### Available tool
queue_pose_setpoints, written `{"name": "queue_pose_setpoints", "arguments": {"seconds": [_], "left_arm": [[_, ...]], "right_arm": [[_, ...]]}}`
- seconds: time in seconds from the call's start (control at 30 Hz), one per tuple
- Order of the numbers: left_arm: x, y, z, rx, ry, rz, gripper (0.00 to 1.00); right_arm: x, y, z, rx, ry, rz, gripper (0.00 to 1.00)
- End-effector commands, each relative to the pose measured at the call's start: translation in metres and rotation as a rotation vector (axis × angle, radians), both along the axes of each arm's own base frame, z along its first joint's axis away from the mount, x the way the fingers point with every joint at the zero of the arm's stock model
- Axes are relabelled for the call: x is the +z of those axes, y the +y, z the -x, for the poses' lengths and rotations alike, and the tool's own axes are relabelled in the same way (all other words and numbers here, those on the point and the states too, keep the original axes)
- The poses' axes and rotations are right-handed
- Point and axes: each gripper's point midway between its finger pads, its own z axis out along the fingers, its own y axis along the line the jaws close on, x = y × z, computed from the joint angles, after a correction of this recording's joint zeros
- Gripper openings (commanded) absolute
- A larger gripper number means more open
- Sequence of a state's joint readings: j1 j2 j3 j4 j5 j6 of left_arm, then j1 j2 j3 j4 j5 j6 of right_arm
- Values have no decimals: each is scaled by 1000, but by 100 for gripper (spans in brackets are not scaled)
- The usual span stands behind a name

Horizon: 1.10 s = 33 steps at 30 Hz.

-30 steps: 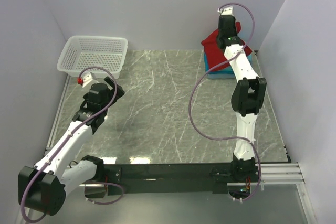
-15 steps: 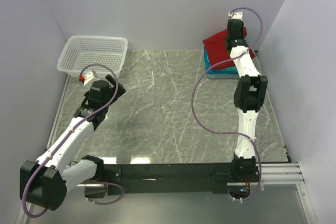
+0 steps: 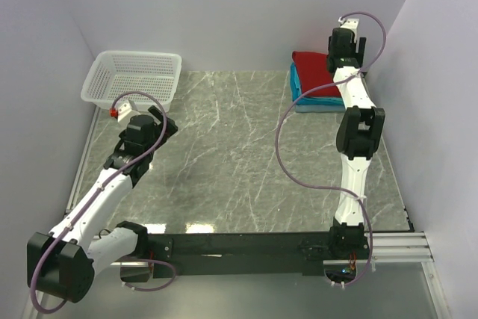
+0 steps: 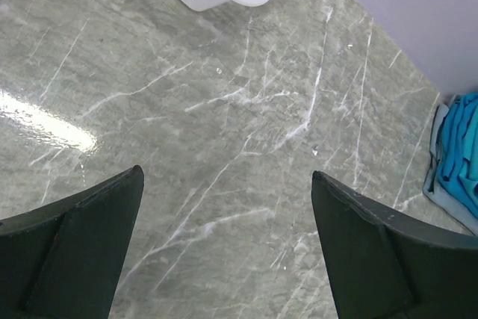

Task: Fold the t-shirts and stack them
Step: Reset both grippers

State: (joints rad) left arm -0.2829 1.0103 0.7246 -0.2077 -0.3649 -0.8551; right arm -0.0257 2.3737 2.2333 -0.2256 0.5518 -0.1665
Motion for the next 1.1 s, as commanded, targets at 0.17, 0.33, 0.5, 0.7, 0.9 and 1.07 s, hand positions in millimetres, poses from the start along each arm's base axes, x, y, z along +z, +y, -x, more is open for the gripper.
{"name": "queue_pose_setpoints", "arguments": {"seconds": [0.17,0.33,0.5,0.7,0.9,1.07], "left_arm": [[49,8,2,28,-140,6,99],[65,16,14,48,-190,8,99],[71,13,22,7,-240,9,99],[70,8,25,-50,-250,-24,99],[58,5,33,-78,-211,-29,100],[58,-1,41,-101,-236,28,100]], "right_arm": [[79,13,53,-61,-192,-185,83],[106,37,102,2,-271,-315,85],[78,75,159,70,-283,-464,87],[49,101,222,105,-271,-595,88],[21,122,266,186,-307,-656,89],[3,136,290,242,-339,-736,90]]}}
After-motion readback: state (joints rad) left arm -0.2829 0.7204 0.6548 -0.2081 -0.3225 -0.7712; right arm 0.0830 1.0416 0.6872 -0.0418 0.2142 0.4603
